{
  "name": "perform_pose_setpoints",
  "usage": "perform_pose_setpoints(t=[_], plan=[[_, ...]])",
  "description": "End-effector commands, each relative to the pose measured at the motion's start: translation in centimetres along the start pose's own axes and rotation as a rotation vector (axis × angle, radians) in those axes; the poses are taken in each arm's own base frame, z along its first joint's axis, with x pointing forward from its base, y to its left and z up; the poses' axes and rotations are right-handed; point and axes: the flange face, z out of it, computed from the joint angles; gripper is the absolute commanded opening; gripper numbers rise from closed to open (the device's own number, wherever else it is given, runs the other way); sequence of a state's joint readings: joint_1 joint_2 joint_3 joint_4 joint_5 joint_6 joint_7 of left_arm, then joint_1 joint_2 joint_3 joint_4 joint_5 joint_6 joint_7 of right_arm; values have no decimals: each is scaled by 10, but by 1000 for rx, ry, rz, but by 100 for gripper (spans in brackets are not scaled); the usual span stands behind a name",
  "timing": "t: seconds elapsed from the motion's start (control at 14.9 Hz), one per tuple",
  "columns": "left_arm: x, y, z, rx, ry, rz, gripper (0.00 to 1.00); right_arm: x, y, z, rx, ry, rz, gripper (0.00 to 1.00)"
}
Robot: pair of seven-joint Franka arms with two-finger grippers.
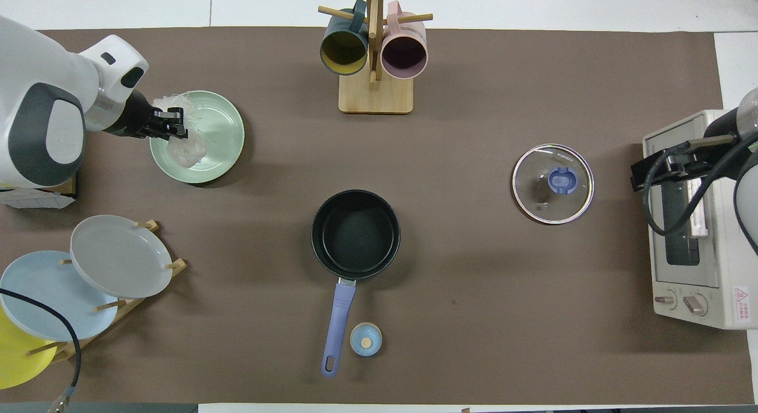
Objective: Transfer vermicelli from pot to plate
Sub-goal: 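Carry the vermicelli with the left gripper over the pale green plate, then open the left gripper to drop the vermicelli onto the plate, withdraw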
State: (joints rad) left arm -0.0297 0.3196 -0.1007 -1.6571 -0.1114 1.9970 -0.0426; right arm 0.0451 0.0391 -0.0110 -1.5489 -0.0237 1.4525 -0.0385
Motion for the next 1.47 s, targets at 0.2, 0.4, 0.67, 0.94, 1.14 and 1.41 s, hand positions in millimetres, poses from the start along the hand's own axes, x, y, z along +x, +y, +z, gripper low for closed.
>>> perform_pose_setpoints(t=[0.2, 0.4, 0.67, 0.94, 1.14, 1.41], plan=[[4, -6, 44, 20, 17, 43, 0, -18, 6, -5, 3, 3, 63, 100], [9, -7, 65, 20, 34, 42, 0, -14, 11, -8, 8, 37, 77, 100], [5, -16, 90, 33, 52, 91, 0, -16, 15, -7, 6, 9, 83, 100], [6, -17, 85, 34, 42, 106, 100, -17, 14, -6, 6, -5, 78, 100], [4, -17, 57, 36, 27, 99, 100, -18, 12, -5, 11, -11, 67, 100], [-9, -6, -20, 41, 36, 13, 100, -18, 15, -4, 12, -15, 72, 100]])
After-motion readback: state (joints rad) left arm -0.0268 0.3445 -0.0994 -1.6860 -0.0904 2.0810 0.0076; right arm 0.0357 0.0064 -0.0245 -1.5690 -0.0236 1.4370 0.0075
